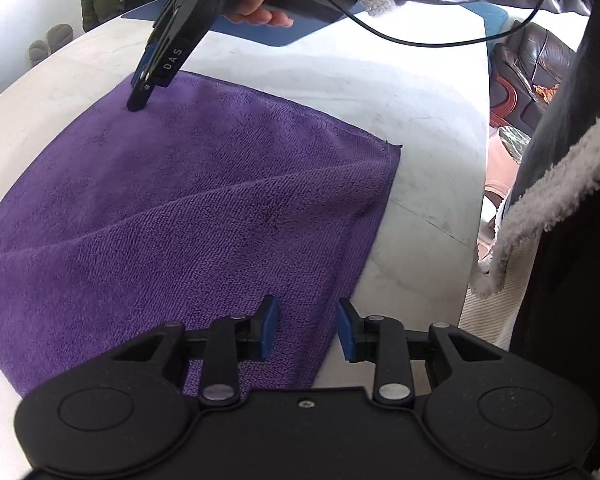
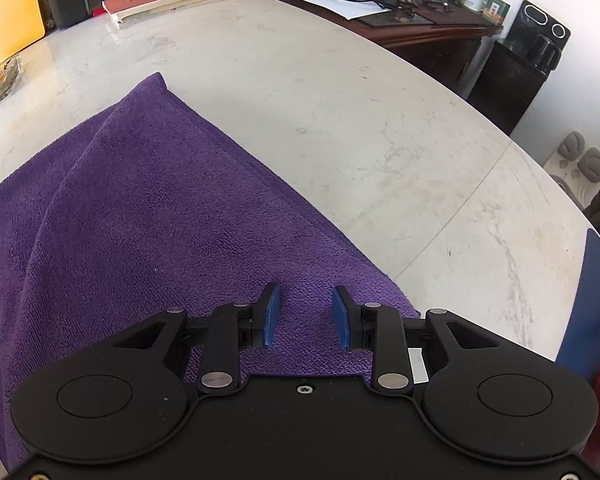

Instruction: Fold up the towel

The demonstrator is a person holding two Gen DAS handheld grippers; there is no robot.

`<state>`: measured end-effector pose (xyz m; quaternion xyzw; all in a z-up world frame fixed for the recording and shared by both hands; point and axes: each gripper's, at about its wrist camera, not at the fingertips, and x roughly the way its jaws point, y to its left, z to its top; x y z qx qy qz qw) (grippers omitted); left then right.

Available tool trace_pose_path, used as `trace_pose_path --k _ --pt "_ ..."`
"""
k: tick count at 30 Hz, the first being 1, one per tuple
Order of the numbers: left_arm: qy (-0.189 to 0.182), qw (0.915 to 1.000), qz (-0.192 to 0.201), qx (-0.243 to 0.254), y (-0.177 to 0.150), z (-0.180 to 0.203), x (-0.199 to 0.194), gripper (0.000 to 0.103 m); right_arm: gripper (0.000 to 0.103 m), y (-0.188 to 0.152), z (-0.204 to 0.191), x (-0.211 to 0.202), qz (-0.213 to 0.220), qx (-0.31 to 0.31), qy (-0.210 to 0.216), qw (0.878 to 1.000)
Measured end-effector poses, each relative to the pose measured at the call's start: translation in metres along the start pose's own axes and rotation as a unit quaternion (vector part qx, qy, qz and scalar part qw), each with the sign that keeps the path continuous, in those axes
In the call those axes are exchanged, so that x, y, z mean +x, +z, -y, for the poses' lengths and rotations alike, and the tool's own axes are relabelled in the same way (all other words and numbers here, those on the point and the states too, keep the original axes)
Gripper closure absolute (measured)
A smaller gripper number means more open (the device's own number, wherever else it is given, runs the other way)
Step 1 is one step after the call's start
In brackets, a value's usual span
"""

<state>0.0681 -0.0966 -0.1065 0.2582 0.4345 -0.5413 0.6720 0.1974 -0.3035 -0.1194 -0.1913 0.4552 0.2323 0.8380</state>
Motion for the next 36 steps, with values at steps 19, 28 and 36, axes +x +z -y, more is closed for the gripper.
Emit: trace_pose_path --k 19,28,36 --pt "0.007 0.9996 -0.01 0.024 -0.0049 -0.0008 -0.0036 0.09 0.075 -0.0005 -0.0022 -0.0009 0.001 -0.003 -0.004 1.0" --pt "0.005 0.9991 -0.018 0.037 -0.0022 -0.0013 -0.0034 0.089 0.075 -0.0003 -0.0013 -0.0009 0.001 -0.004 -0.002 1.0" --pt "-0.003 0.9985 -0.026 0.048 -0.0011 0.0016 -0.0025 0.088 0.075 -0.0002 -0.0005 -0.001 0.002 0.0 -0.001 1.0"
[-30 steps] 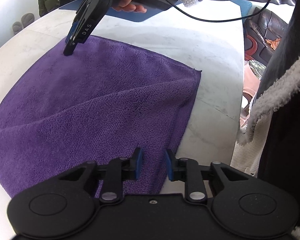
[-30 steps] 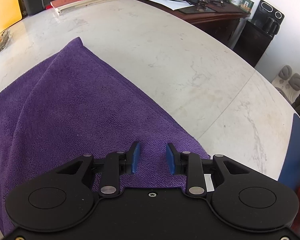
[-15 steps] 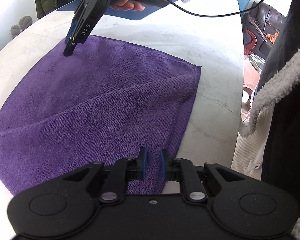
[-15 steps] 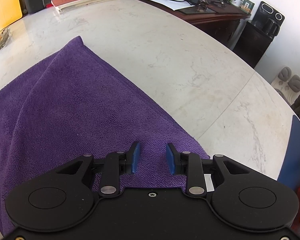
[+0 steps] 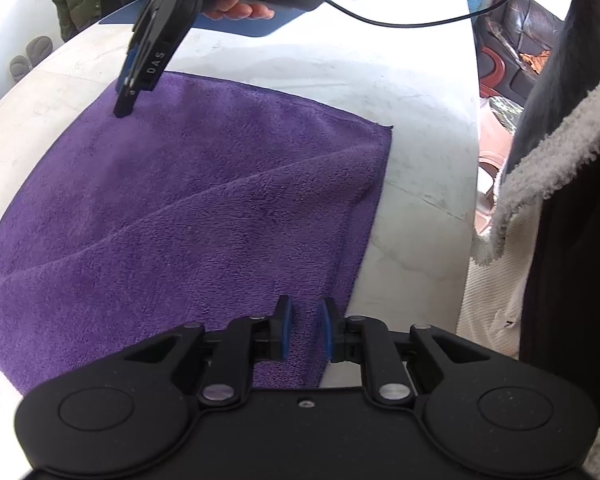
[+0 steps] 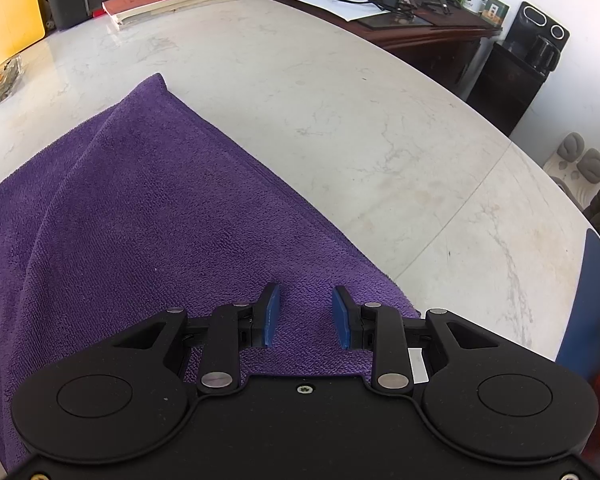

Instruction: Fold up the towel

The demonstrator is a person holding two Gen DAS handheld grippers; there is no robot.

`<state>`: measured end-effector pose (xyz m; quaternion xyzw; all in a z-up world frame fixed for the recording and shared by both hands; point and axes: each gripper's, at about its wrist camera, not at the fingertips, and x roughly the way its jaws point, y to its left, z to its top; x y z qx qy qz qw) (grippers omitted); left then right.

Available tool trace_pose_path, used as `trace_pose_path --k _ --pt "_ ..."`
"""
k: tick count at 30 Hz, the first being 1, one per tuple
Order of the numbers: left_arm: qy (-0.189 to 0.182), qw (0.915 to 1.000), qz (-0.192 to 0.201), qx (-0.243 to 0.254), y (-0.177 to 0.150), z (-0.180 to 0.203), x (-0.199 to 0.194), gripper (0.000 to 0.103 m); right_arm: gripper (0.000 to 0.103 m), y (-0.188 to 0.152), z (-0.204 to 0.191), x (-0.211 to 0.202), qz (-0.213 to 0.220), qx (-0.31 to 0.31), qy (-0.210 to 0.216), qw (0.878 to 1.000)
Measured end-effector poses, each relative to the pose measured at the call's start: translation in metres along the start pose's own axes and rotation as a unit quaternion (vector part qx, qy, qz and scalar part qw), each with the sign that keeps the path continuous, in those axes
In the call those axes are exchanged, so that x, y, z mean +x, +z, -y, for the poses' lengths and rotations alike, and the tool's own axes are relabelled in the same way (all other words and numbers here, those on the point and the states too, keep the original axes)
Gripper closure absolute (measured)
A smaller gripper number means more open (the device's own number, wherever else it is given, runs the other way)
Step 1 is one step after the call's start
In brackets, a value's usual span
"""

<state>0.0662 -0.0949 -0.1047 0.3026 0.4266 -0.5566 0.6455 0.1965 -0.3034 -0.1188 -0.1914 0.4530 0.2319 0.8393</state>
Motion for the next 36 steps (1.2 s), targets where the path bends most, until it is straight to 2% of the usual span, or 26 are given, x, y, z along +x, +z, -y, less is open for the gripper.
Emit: trace_pose_path --k 4,9,12,18,31,36 --pt "0.001 1.0 -0.002 0.006 0.001 0.0 0.001 0.088 0.074 0.0 0.0 0.0 0.001 0.002 0.0 1.0" --pt "0.014 0.9992 -0.004 0.036 0.0 0.005 0.003 0.089 0.074 -0.001 0.0 0.0 0.001 0.003 -0.001 1.0" --pt "0.019 0.9989 -0.003 0.044 -0.001 0.006 0.003 0.093 0.074 -0.001 0.0 0.0 0.002 0.004 -0.001 1.0" --pt "0.0 0.9998 -0.009 0.016 -0.006 -0.001 -0.002 0.099 0.074 0.0 -0.001 0.0 0.001 0.004 -0.002 1.0" --pt "-0.015 0.9997 -0.02 -0.002 -0.013 0.004 -0.005 0.098 0.074 0.0 0.001 0.001 0.0 0.003 0.002 1.0" --pt "-0.024 0.9992 -0.018 -0.028 -0.017 0.009 -0.008 0.095 0.074 -0.001 0.001 0.001 0.002 0.004 0.003 1.0"
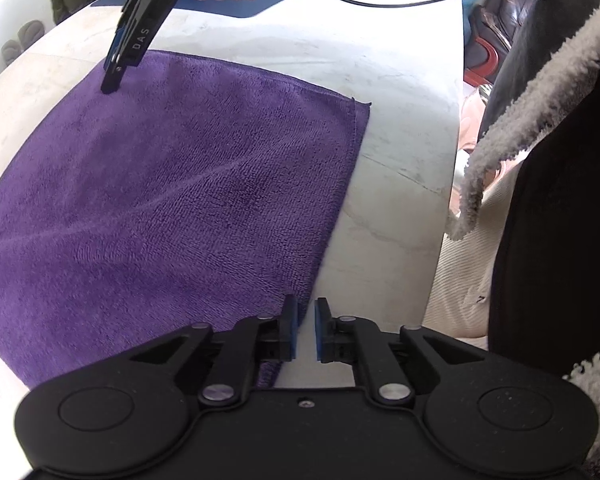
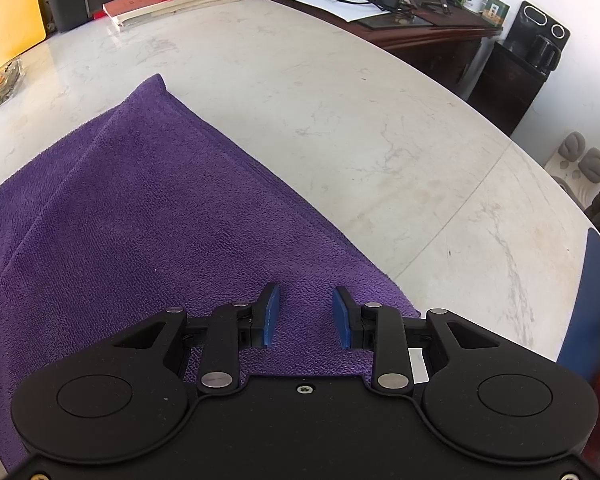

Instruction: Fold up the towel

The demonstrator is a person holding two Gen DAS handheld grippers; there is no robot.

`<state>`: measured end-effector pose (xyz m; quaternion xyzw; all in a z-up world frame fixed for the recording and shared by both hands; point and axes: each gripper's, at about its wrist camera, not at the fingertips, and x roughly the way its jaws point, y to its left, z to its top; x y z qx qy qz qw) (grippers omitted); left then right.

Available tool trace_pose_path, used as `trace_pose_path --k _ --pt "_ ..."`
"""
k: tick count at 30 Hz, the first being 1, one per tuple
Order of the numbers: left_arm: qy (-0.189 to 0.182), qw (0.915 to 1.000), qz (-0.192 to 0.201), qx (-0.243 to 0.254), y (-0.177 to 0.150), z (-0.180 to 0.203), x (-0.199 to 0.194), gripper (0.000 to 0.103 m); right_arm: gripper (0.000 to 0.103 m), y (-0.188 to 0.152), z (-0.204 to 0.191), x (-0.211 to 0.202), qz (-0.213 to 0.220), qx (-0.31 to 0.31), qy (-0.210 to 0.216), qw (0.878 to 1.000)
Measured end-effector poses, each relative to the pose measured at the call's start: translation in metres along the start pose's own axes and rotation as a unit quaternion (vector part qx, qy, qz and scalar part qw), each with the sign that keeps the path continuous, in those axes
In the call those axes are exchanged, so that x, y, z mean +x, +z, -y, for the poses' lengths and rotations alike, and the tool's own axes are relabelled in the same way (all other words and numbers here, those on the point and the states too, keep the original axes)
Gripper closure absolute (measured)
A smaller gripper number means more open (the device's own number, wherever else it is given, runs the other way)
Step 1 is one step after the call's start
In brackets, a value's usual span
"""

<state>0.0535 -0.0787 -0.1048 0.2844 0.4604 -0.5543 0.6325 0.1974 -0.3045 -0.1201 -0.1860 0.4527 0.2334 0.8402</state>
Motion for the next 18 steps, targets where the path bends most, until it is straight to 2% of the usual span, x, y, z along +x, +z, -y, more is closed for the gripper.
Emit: trace_pose_path --k 2,7,9,10,15,18 --pt "-0.013 0.9998 0.0 -0.012 -0.003 0.005 -0.002 0.095 0.068 -0.001 0.0 0.0 0.001 0.002 -0.004 1.0" --pt "-0.006 0.9984 0.024 -0.05 -0.012 0.003 -0.02 0.095 0.067 -0.001 0.003 0.001 0.003 0.01 -0.002 1.0" --pt "0.017 0.9956 0.046 -0.08 -0.016 -0.008 -0.03 0.095 0.067 -0.002 0.003 0.001 0.003 0.01 -0.004 1.0" --pt "0.041 0.9923 0.057 -0.102 -0.018 -0.02 -0.034 0.095 0.067 -0.002 0.003 0.001 0.003 0.011 -0.004 1.0" --pt "0.117 0.9801 0.074 -0.142 -0.016 -0.051 -0.027 0.094 0.067 -0.002 0.001 0.0 0.002 0.015 -0.007 1.0" --pt "0.128 0.976 0.073 -0.161 -0.019 -0.062 -0.024 0.094 0.067 0.0 0.0 0.0 -0.001 0.015 -0.011 1.0"
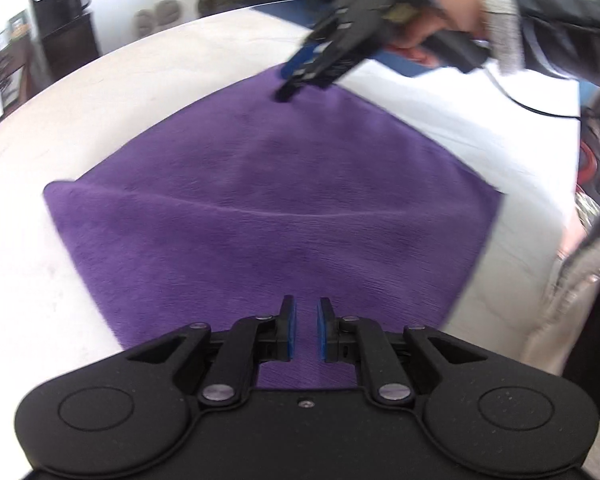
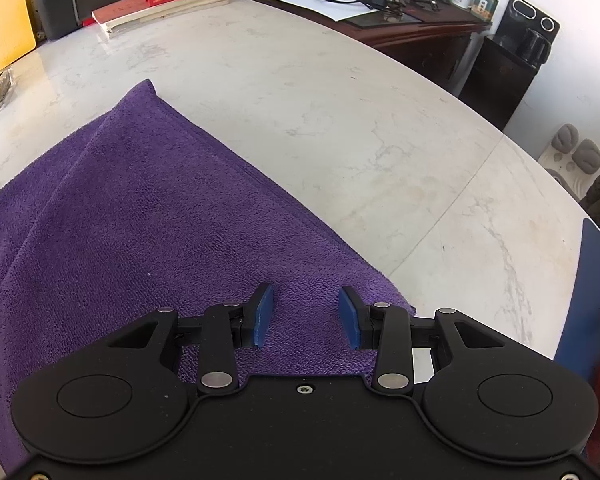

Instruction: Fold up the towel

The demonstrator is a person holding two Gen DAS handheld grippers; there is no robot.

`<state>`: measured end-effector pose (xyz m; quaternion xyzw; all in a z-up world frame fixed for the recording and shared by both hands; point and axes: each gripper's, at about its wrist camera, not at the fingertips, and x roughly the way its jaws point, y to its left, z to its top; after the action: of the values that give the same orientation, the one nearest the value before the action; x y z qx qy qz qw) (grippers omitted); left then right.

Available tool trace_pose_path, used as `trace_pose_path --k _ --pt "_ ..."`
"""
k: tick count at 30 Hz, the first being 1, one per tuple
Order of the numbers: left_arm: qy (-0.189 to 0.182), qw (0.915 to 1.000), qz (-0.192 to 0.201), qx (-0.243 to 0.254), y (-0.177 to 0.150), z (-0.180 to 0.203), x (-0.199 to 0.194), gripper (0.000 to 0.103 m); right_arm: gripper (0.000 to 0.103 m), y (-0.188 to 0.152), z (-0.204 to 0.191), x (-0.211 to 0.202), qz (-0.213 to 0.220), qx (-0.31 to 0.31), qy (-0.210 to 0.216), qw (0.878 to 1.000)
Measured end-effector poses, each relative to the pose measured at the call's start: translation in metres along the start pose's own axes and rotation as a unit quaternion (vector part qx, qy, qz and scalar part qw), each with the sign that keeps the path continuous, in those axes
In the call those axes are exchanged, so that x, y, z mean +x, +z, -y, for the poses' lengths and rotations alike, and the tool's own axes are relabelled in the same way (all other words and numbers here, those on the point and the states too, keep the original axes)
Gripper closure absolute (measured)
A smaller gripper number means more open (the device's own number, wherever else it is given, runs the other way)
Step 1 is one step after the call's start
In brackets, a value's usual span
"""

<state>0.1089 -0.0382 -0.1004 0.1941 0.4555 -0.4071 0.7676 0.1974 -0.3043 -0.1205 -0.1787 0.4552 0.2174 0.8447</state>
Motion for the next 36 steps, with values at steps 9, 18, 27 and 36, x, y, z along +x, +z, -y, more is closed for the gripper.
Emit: trace_pose_path --k 9,18,27,36 --pt "-0.007 0.9997 -0.003 -0.024 -0.018 -0.016 -0.003 0.092 0.067 0.037 -0.039 -0.014 0.05 -0.07 0.048 0.995" --pt "-0.034 0.9971 0.0 -0.068 -0.031 -0.032 -0.009 0.092 0.068 0.104 -0.073 0.044 0.051 -0.166 0.133 0.976" --pt "-0.061 0.9926 -0.007 -0.105 -0.042 -0.046 -0.013 0.092 0.071 0.127 -0.078 0.074 0.03 -0.219 0.199 0.955" --pt "-0.079 0.9905 -0.014 -0.112 -0.044 -0.053 -0.016 0.092 0.075 0.126 -0.078 0.069 0.028 -0.252 0.213 0.943"
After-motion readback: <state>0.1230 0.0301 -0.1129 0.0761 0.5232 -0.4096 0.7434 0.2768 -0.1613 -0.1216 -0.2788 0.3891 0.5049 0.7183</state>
